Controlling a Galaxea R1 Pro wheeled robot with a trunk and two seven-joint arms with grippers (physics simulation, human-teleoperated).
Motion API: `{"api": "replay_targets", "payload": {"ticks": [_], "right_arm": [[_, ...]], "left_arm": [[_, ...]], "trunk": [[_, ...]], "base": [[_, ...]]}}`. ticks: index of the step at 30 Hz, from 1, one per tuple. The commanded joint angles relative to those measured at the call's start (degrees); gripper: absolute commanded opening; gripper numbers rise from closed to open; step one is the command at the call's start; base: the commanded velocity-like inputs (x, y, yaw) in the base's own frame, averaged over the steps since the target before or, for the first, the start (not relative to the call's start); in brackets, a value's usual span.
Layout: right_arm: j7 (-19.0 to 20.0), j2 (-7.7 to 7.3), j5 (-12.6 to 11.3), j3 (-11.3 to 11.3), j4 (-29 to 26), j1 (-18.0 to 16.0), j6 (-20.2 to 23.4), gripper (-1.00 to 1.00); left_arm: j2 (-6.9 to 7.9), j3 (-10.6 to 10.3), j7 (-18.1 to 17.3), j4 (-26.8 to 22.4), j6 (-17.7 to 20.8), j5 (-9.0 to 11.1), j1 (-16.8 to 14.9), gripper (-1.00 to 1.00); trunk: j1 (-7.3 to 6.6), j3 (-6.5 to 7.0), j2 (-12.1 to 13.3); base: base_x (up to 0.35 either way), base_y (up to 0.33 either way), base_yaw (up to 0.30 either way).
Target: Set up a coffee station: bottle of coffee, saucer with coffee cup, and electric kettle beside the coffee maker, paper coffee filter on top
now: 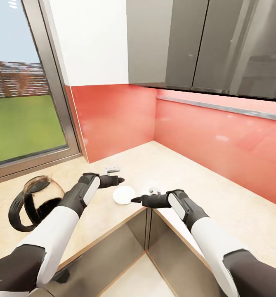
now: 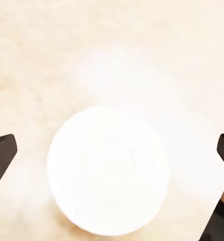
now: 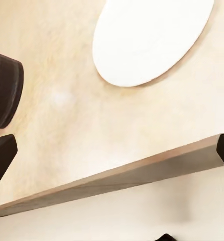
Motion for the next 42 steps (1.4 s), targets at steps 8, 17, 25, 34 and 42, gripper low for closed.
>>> {"api": "replay_targets", "payload": {"ticks": [8,17,25,34,42], "right_arm": [[0.09,1.03,-0.02,2.82,-0.16,-0.05,0.17,1.00],[0.08,1.09,-0.04,3.16,-0.05,-0.05,0.16,1.00],[0.09,1.10,-0.04,3.25,-0.10,-0.05,0.16,1.00],[0.06,1.10,-0.04,3.25,-0.08,-0.05,0.16,1.00],[0.09,1.17,-0.04,3.25,0.08,-0.02,0.16,1.00]], "left_arm": [[0.00,0.01,-0.10,0.00,0.23,-0.24,-0.04,1.00],[-0.07,-0.04,-0.09,-0.05,0.00,-0.15,1.34,1.00],[-0.16,0.16,-0.09,-0.18,-0.03,0.01,2.59,1.00],[-0.17,0.10,-0.10,-0.26,-0.03,0.02,2.59,1.00],[-0.08,0.09,-0.18,-0.04,0.05,0.00,3.16,1.00]], "trunk": [[0.04,-0.13,-0.13],[0.04,-0.13,-0.13],[0.04,-0.13,-0.13],[0.04,-0.13,-0.13],[0.04,-0.13,-0.13]], "base": [[0.080,0.018,0.000],[0.088,0.057,0.000],[0.131,0.001,0.000],[0.030,0.000,0.000],[0.044,0.000,0.000]]}}
